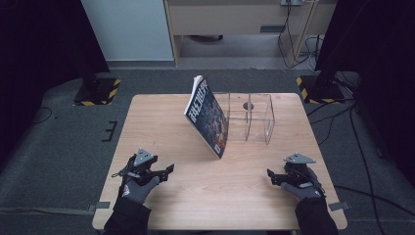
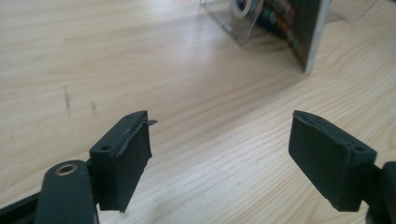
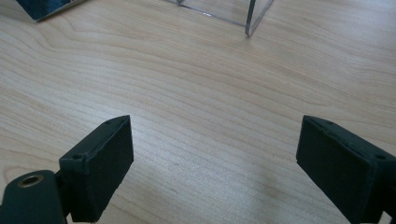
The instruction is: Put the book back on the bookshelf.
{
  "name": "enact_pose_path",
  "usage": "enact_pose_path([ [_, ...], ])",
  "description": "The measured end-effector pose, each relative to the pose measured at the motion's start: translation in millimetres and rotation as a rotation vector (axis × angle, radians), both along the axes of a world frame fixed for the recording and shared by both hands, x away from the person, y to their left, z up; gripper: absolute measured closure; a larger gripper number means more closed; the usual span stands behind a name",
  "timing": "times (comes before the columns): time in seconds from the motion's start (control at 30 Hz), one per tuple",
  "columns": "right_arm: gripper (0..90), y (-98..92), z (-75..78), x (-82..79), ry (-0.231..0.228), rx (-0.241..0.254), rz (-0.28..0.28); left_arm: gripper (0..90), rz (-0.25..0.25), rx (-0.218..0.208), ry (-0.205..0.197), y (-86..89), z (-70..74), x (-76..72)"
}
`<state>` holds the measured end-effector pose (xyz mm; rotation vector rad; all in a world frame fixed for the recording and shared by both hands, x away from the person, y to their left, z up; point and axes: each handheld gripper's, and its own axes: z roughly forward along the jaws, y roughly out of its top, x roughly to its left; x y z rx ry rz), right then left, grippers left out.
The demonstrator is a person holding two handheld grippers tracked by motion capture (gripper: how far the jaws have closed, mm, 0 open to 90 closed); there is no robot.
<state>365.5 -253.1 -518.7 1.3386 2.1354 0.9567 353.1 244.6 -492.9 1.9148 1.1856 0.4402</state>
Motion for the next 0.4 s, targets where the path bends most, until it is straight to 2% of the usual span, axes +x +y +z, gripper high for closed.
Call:
enact_pose_path([
  [0.03,11.0,0.0,-0.4,-0.1,0.005,-0.002,-0.001,17.3,-0.002,0.008,0.023,2.1,-4.1,1.0],
  [0.1,10.9,-0.2,-1.2,0.6,0.012,-0.009,-0.003,16.6,-0.011,0.051,0.057,5.2,-13.2,3.1],
  [0.2,10.7,0.2,-2.2,0.9,0.018,-0.015,0.000,16.2,-0.027,0.111,0.084,8.4,-21.8,5.7],
  [0.4,10.4,-1.6,-3.9,1.9,0.028,-0.036,-0.004,13.8,-0.024,0.134,0.130,17.7,-29.9,9.5],
])
